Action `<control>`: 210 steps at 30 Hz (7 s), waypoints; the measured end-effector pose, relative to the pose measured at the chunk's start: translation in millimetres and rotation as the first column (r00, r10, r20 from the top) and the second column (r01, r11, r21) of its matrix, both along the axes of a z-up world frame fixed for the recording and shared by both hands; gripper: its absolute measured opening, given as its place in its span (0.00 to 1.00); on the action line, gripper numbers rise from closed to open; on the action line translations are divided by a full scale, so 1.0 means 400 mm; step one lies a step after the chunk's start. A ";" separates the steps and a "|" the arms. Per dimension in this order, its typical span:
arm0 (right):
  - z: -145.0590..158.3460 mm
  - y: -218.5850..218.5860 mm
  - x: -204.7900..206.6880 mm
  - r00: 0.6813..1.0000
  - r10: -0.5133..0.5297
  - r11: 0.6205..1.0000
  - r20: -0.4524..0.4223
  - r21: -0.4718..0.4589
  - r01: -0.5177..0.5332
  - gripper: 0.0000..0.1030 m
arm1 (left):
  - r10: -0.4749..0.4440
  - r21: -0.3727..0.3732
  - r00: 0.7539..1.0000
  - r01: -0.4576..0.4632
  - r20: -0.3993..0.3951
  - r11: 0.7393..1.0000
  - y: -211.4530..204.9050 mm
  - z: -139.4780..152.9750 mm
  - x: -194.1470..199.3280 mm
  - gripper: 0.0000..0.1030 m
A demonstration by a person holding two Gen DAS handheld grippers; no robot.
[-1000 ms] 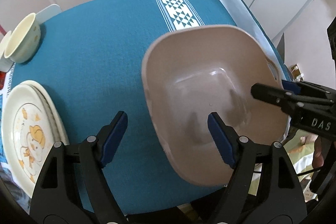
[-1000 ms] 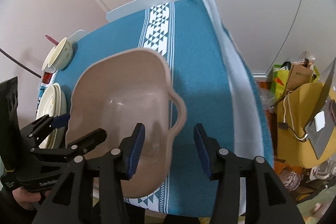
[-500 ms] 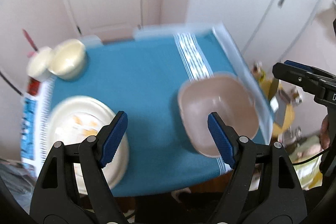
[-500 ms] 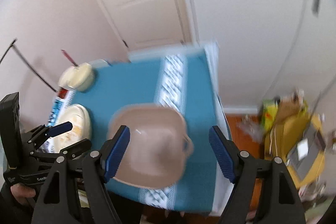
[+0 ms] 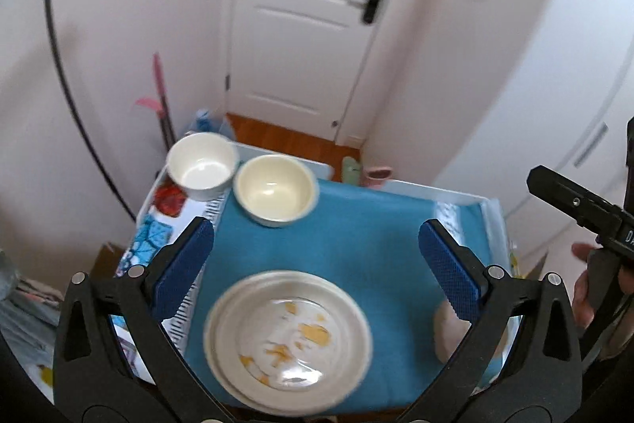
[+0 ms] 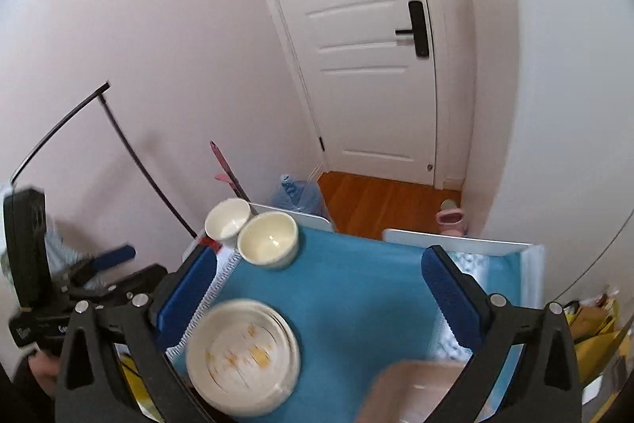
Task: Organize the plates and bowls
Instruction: 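Reach the right gripper to the large cream bowl rim and close, then lift the cream bowl and lower it into the taupe bowl, open, then reach the right gripper to the small white bowl rim and close, then lift the white bowl and lower it into the cream bowl, open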
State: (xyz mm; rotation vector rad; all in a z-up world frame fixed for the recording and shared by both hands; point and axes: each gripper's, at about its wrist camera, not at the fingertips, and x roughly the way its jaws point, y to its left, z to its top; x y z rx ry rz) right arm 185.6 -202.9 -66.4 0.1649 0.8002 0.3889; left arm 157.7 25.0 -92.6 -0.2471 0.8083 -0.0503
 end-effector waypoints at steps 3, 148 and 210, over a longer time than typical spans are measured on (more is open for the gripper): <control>-0.054 0.065 0.088 0.996 0.002 1.000 -0.085 0.031 0.000 1.00 | 0.028 -0.037 0.997 -0.031 -0.072 0.999 0.090 -0.063 0.084 0.98; -0.106 -0.361 -0.207 0.996 -0.049 0.999 -0.069 -0.010 0.049 1.00 | -0.164 0.225 0.986 0.152 0.037 0.962 -0.478 -0.003 -0.130 1.00; -0.389 0.516 0.515 0.863 0.360 0.921 -0.355 -0.011 -0.388 0.15 | 0.178 -0.051 0.952 -0.197 -0.250 0.979 0.275 -0.302 0.365 0.19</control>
